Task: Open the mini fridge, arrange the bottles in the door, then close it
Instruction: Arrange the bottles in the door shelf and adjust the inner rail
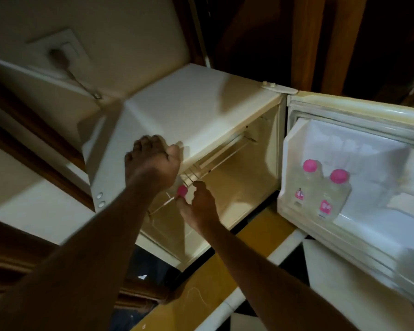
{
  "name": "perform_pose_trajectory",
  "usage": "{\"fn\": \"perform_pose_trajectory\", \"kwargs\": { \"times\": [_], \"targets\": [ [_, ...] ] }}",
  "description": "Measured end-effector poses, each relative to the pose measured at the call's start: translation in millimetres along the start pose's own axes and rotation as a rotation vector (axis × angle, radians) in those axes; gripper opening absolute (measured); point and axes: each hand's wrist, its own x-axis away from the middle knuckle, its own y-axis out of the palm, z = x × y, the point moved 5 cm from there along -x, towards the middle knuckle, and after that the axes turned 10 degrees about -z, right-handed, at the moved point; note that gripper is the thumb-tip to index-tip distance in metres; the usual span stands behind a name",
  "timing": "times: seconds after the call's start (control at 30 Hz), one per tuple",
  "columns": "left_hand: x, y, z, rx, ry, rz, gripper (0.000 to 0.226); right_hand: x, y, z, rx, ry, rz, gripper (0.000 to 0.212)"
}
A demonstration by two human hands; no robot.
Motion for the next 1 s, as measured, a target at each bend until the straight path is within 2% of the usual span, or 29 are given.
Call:
{"fn": "perform_pose_trajectory", "kwargs": {
  "times": [0.07, 0.2, 0.23, 0.3, 0.43, 0.57, 0.67, 0.77, 0.9, 1.0],
  "targets": [
    [-1, 2, -2, 0.011, 0.004, 0.001, 0.094, -40, 30, 3, -0.053, 0.075, -0.085, 0.06],
    [-5, 5, -6, 0.016, -0.001, -0.01, 0.089, -71, 32, 13, 0.028, 0.139, 0.004, 0.03],
    [-5, 5, -6, 0.015, -0.002, -0.014, 0.088, -66, 27, 17, 0.023, 0.138, 0.023, 0.029],
    [-5, 5, -6, 0.022, 0.0, -0.005, 0.088, -38, 10, 24, -0.058, 0.119, 0.117, 0.024],
    [-2, 4, -2, 0.025, 0.018, 0.005, 0.086, 61, -42, 34, -0.091, -0.039, 0.342, 0.013],
    [0, 2, 3, 0.002, 0.054, 0.07, 0.084, 158, -106, 50, -0.074, -0.011, 0.464, 0.019],
    [1, 3, 5, -0.015, 0.076, 0.127, 0.078, 225, -162, 54, 0.141, -0.041, 0.609, 0.025],
    [4, 2, 4, -0.047, 0.102, 0.128, 0.082, 270, -212, 37, 0.458, -0.153, 0.682, 0.02],
    [4, -4, 4, -0.026, 0.058, 0.063, 0.085, 277, -253, 24, 0.963, -0.217, 0.571, 0.028],
    [14, -10, 7, 0.059, -0.007, 0.01, 0.077, 250, -271, 32, 1.147, -0.227, 0.392, 0.041]
  ]
}}
